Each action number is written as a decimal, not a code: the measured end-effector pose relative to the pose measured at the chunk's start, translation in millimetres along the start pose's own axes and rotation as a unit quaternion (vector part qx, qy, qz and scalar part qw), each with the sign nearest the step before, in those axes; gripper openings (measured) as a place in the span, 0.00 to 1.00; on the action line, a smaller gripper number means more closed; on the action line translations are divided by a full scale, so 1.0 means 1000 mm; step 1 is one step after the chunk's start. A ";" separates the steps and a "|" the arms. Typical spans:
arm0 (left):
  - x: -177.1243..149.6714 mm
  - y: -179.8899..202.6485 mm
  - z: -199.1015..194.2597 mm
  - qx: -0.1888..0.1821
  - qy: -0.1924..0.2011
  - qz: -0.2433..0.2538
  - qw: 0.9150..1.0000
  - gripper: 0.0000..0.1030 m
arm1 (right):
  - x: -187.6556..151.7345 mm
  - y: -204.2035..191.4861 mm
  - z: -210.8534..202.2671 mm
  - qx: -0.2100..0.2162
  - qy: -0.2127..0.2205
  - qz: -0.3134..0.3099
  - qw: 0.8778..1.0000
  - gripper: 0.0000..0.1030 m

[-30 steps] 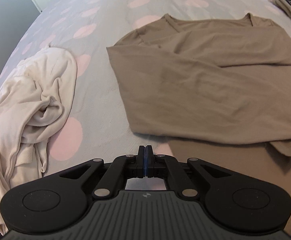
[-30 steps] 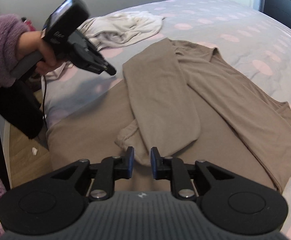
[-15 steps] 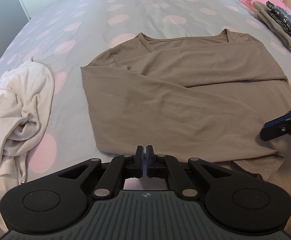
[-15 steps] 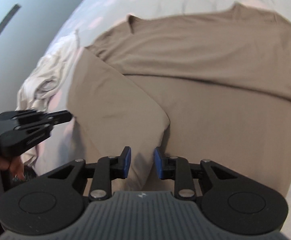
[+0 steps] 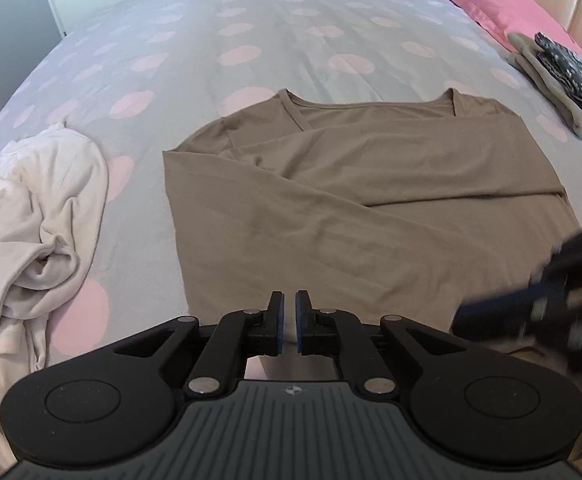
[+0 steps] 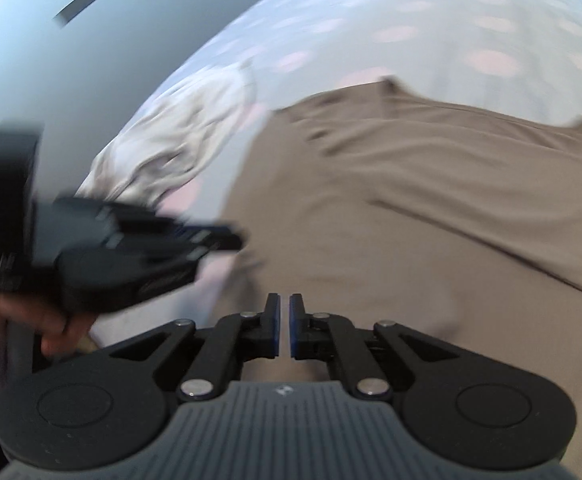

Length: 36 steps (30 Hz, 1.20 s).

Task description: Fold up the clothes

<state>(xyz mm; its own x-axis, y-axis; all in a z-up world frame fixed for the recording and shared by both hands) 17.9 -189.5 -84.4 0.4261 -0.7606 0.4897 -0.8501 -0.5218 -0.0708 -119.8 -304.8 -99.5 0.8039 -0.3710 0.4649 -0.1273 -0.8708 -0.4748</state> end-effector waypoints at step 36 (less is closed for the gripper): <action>-0.009 0.002 0.000 0.018 -0.015 0.026 0.999 0.03 | 0.004 0.025 0.002 -0.048 0.017 0.090 0.995 0.03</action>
<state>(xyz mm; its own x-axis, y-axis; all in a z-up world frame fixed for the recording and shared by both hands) 12.3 -183.9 -88.7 0.3912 -0.7980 0.4583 -0.8598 -0.4945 -0.1271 -118.7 -327.9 -110.7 0.7428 -0.5328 0.4055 -0.3233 -0.8158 -0.4796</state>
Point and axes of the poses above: each gripper's, at about its wrist camera, not at the fingertips, and z roughly the way its jaws point, y to its right, x to its top, the point moved 2 cm from there along z, roughly the way its jaws point, and after that the axes turned 4 degrees about z, right-handed, at the moved point
